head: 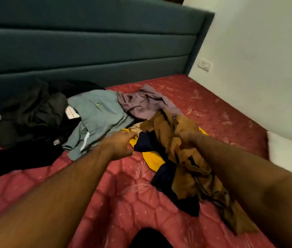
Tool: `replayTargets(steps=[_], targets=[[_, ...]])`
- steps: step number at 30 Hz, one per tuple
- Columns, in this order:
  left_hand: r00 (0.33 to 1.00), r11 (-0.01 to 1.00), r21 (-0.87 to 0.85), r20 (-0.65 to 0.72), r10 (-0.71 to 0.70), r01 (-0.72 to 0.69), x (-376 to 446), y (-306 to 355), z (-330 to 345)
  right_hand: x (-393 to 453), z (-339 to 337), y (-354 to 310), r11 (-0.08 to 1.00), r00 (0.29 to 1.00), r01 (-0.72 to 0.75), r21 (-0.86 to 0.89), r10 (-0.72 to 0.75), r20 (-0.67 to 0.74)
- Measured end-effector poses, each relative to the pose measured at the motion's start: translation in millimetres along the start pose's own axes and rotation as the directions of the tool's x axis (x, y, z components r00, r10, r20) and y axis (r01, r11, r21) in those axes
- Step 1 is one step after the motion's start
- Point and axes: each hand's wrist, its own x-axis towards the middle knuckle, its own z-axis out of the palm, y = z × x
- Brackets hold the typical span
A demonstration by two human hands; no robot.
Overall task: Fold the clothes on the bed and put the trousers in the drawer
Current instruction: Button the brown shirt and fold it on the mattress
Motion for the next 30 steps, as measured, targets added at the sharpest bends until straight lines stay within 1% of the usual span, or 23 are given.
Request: replayTargets(steps=[2,3,4,5,8,11,13,14,15,16,17,18,19,20,21,23,24,25,26,27,28,29,30], targets=[[0.995,0.995,-0.005,0.016,-0.097,0.097,26,-24,56,40,65,20,0.988,0.976,0.128,-0.088,-0.109,0.190],[0.985,0.985,0.002,0.040,-0.170,0.170,26,-33,82,41,90,21,0.967,0.929,0.186,-0.176,-0.116,0.351],[0.964,0.967,-0.020,0.089,-0.250,0.253,22,-38,113,39,115,23,0.954,0.904,0.220,-0.204,-0.121,0.410],[0.948,0.953,-0.046,0.130,-0.292,0.300,17,-37,138,38,128,25,0.956,0.925,0.220,-0.192,-0.142,0.352],[0.934,0.928,-0.152,0.172,-0.314,0.340,-7,-12,191,32,154,38,0.980,0.980,0.197,-0.015,-0.197,-0.008],[0.909,0.845,-0.341,0.087,-0.407,0.411,-30,15,200,-5,134,42,0.947,0.937,0.160,0.277,-0.057,-0.345],[0.877,0.719,-0.562,0.023,-0.480,0.408,-42,42,187,-32,103,27,0.760,0.862,0.353,0.546,-0.036,-0.506],[0.860,0.663,-0.651,-0.032,-0.509,0.369,-51,55,176,-61,83,9,0.568,0.825,0.488,0.663,-0.053,-0.563],[0.854,0.605,-0.732,-0.060,-0.516,0.314,-65,70,159,-86,64,-20,0.316,0.838,0.538,0.781,-0.103,-0.536],[0.860,0.534,-0.802,-0.051,-0.508,0.268,-69,79,145,-101,45,-51,0.035,0.861,0.485,0.874,-0.192,-0.470],[0.851,0.459,-0.854,-0.036,-0.524,0.247,-62,89,139,-114,30,-73,-0.181,0.839,0.413,0.892,-0.306,-0.450],[0.794,0.452,-0.878,-0.159,-0.586,0.158,-127,105,113,-196,5,-111,-0.309,0.736,0.390,0.868,-0.462,-0.495],[0.800,0.384,-0.922,-0.192,-0.569,0.051,-141,109,101,-226,-1,-127,-0.337,0.645,0.397,0.854,-0.559,-0.521],[0.820,0.287,-0.956,-0.214,-0.532,-0.063,-147,118,82,-239,-10,-135,-0.326,0.596,0.402,0.855,-0.616,-0.515],[0.803,0.281,-0.937,-0.327,-0.498,-0.207,-154,115,65,-250,-19,-143,-0.344,0.558,0.424,0.838,-0.630,-0.541],[0.670,0.342,-0.866,-0.500,-0.549,-0.366,-200,117,38,-263,-13,-136,-0.380,0.460,0.511,0.771,-0.637,-0.619],[0.605,0.336,-0.866,-0.500,-0.620,-0.371,-242,124,24,-271,-6,-129,-0.310,0.422,0.645,0.698,-0.618,-0.664],[0.463,0.356,-0.851,-0.513,-0.723,-0.386,-267,131,11,-268,4,-122,-0.096,0.423,0.798,0.594,-0.614,-0.667],[0.315,0.389,-0.818,-0.535,-0.784,-0.423,-298,128,0,-259,24,-119,0.160,0.480,0.849,0.504,-0.630,-0.610],[0.210,0.403,-0.755,-0.569,-0.795,-0.517,-319,119,-9,-248,50,-113,0.423,0.590,0.805,0.415,-0.640,-0.492],[0.155,0.415,-0.727,-0.576,-0.803,-0.547,-336,116,-14,-241,80,-107,0.599,0.688,0.726,0.337,-0.641,-0.342],[0.120,0.430,-0.725,-0.571,-0.812,-0.538,-353,113,-12,-240,109,-106,0.679,0.738,0.670,0.300,-0.653,-0.171],[0.126,0.445,-0.774,-0.549,-0.826,-0.452,-368,116,-7,-243,137,-106,0.707,0.747,0.627,0.327,-0.665,0.005]])
